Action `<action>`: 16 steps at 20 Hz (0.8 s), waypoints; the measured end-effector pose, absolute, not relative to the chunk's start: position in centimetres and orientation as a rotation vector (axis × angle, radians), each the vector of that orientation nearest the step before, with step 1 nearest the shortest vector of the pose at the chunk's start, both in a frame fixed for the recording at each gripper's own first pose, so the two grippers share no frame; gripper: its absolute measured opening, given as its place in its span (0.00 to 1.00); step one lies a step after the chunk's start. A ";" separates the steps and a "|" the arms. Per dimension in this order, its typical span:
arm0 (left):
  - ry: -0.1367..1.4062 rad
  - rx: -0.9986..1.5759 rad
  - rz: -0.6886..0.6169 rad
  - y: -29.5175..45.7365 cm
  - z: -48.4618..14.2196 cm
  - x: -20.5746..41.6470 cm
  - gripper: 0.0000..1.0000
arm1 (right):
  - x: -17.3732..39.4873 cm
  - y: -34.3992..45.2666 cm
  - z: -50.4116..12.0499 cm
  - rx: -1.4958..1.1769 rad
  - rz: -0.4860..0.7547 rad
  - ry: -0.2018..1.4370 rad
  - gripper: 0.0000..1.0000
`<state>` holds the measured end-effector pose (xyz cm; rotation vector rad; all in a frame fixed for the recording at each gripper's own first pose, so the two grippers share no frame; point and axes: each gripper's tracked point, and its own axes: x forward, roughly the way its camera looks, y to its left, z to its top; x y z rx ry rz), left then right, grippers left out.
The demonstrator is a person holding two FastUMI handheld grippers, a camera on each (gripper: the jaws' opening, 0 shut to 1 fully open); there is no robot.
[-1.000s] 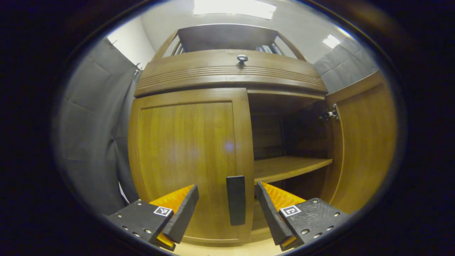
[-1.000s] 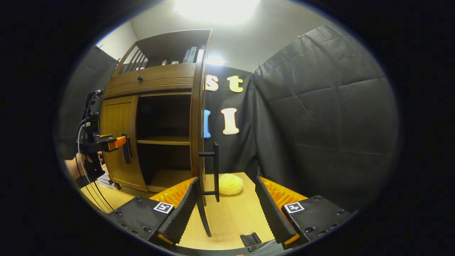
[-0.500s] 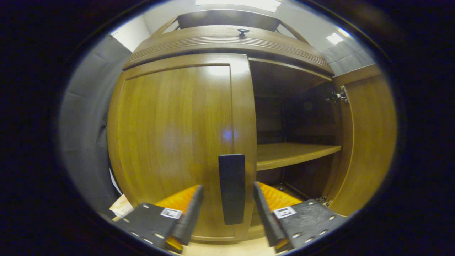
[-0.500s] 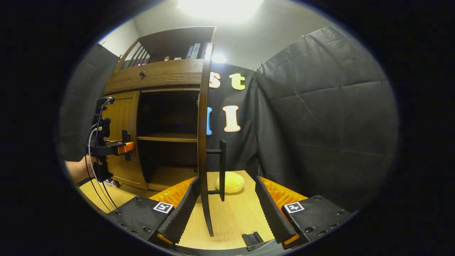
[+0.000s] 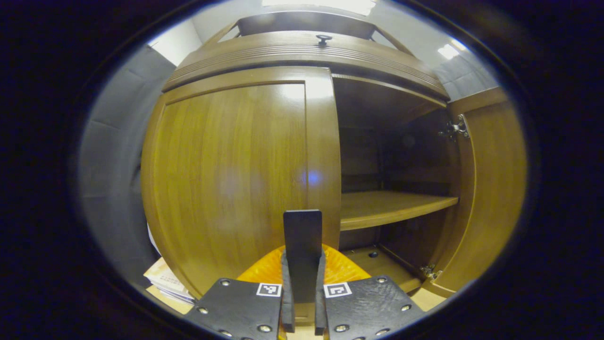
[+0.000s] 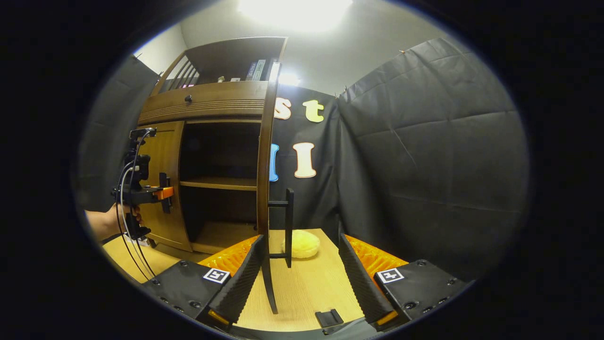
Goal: Open the right door of the double-door shoe cabinet with the right hand, and open the left door with the left hand.
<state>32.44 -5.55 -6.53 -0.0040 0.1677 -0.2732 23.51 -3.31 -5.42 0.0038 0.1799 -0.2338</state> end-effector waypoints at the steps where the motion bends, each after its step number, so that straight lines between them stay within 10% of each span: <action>1: 0.167 -0.009 -0.273 -5.4 -6.4 32.0 0.19 | 23.4 -3.3 -5.3 0.006 -0.233 0.177 0.97; 16: 0.194 -0.040 -0.293 -1.4 -5.3 24.5 0.19 | 23.1 0.8 -5.0 0.016 -0.142 0.164 0.98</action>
